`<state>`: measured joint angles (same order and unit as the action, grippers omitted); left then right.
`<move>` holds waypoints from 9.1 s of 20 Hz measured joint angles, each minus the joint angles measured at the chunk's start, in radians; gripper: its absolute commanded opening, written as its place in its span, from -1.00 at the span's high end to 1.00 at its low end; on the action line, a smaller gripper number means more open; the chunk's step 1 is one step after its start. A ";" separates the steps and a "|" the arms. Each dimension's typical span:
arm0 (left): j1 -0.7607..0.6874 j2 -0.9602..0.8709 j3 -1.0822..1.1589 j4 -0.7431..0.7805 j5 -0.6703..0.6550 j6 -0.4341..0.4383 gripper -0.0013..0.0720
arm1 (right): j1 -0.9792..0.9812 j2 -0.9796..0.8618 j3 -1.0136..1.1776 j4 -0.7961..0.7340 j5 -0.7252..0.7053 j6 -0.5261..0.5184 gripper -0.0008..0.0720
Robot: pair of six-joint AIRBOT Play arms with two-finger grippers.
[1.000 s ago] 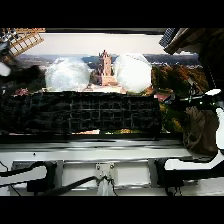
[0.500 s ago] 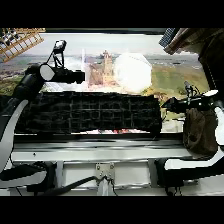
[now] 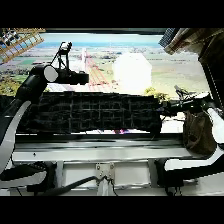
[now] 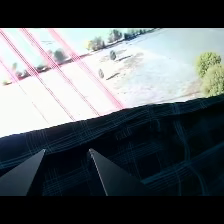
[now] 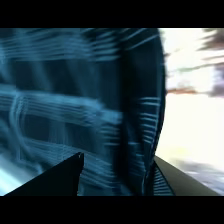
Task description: Fold the clothes and pants, and hang the long-sleeved shirts on hangers.
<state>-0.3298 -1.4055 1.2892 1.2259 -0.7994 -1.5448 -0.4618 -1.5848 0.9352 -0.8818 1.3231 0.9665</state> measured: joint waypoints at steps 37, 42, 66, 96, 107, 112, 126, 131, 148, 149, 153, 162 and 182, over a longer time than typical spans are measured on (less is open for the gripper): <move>-0.643 -0.557 0.213 -0.653 0.217 0.077 0.94 | -0.100 0.261 0.793 -0.352 0.508 0.624 0.94; -0.641 -0.628 0.267 -0.808 0.159 0.130 0.94 | 0.060 0.260 0.851 -0.373 0.514 0.679 0.94; 0.388 0.186 -0.311 -0.748 -0.408 0.468 0.94 | 0.909 0.133 0.749 -0.484 0.361 0.826 0.93; 0.065 0.391 -0.332 -0.234 -0.134 0.092 0.94 | 0.203 0.289 -0.007 -0.042 -0.139 0.262 -0.47; -0.082 0.279 -0.332 -0.132 -0.060 -0.065 0.89 | 0.135 0.059 -0.051 0.209 -0.120 -0.026 -0.46; -0.085 0.259 -0.332 -0.142 -0.056 -0.073 0.90 | 0.215 0.015 -0.051 0.246 -0.139 -0.038 -0.42; -0.098 0.220 -0.454 -0.105 -0.057 -0.065 0.94 | 0.283 0.043 -0.051 0.252 -0.191 0.022 0.93; -0.222 0.082 -0.483 -0.229 0.090 -0.064 0.94 | 0.205 0.183 -0.018 0.089 -0.111 0.180 0.94; -0.594 -0.158 -0.319 -0.493 0.503 -0.064 0.94 | 0.125 0.362 0.671 -0.344 0.423 0.692 0.93; -0.596 -0.158 -0.306 -0.493 0.500 -0.064 0.94 | 0.127 0.362 0.689 -0.354 0.439 0.704 0.93; -0.551 -0.114 -0.285 -0.420 0.391 -0.035 0.94 | 0.174 0.362 0.725 -0.375 0.459 0.741 0.93; -0.050 0.335 -0.325 -0.110 0.021 0.003 0.94 | 0.605 0.313 0.738 -0.383 0.257 0.893 0.93; 0.340 0.699 -0.345 -0.093 -0.286 0.018 0.94 | 1.227 -0.075 0.721 -0.547 -0.075 0.793 -0.02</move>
<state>0.0101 -0.7063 0.9440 1.1328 -1.0851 -1.5272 0.7650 -1.6600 1.6558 -1.4292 1.2480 1.7599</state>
